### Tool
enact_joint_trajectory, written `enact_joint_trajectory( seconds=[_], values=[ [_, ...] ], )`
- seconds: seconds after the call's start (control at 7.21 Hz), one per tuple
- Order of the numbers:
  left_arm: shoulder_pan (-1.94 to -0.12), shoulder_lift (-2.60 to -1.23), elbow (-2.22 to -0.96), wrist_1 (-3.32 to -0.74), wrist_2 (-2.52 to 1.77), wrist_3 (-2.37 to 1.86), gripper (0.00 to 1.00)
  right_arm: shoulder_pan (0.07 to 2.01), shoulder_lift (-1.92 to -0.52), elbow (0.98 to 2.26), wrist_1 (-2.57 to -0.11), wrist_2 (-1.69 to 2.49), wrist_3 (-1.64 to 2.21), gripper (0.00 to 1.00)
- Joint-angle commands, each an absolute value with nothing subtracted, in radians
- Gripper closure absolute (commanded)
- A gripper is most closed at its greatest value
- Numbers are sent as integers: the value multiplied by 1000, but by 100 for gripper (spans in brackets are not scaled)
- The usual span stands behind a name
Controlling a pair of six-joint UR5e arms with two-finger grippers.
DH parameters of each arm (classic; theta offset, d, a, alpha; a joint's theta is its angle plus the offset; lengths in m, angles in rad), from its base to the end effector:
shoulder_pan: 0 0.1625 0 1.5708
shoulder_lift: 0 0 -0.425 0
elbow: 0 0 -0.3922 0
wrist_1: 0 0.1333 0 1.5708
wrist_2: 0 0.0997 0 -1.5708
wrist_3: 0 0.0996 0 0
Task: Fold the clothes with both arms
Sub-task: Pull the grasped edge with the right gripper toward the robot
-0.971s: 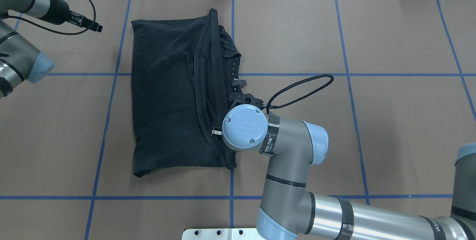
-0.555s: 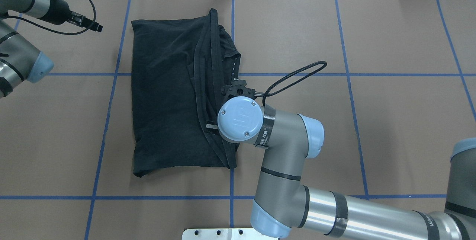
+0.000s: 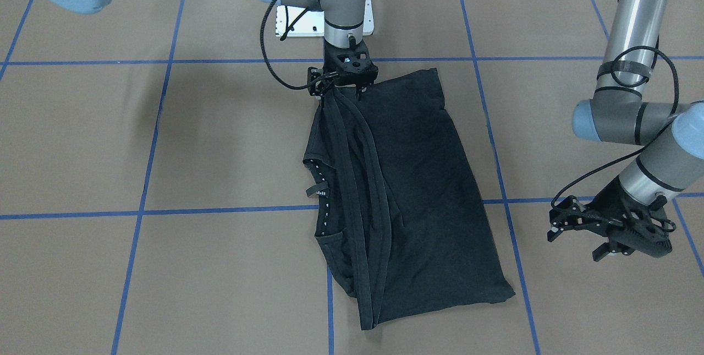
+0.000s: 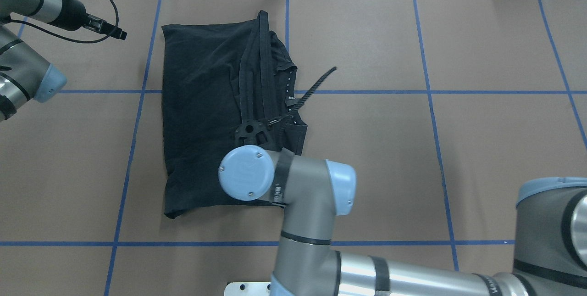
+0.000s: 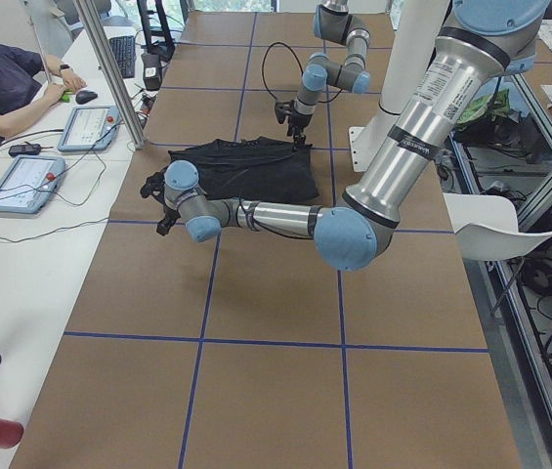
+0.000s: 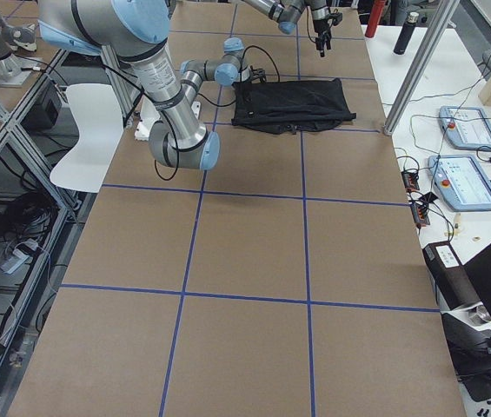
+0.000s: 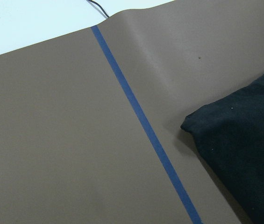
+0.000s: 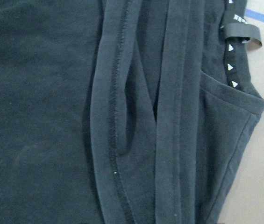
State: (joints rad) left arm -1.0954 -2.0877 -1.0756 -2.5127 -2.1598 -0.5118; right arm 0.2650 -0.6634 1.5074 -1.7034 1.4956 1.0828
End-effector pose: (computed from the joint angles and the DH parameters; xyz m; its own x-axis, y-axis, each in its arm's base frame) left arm 0.2634 -0.6821 0.4888 0.5904 0.4370 -0.6786 0.0321 0.8273 0.5608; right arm -0.6733 -0.3286 0.1413 0.7903 -0.2700 0.5500 0.0702 0.9317 0.3564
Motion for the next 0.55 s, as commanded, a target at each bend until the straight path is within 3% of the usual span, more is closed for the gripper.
enact_joint_trajectory(
  seconds=[0.0, 0.42],
  values=[
    [-1095, -2088, -1072, -2513, -2158, -511, 0, 238, -533, 1339, -1766, 1433, 1030, 20],
    [-1095, -2088, -1072, -2513, -2158, -511, 0, 238, -529, 1315, -1766, 1370, 898, 54]
  ],
)
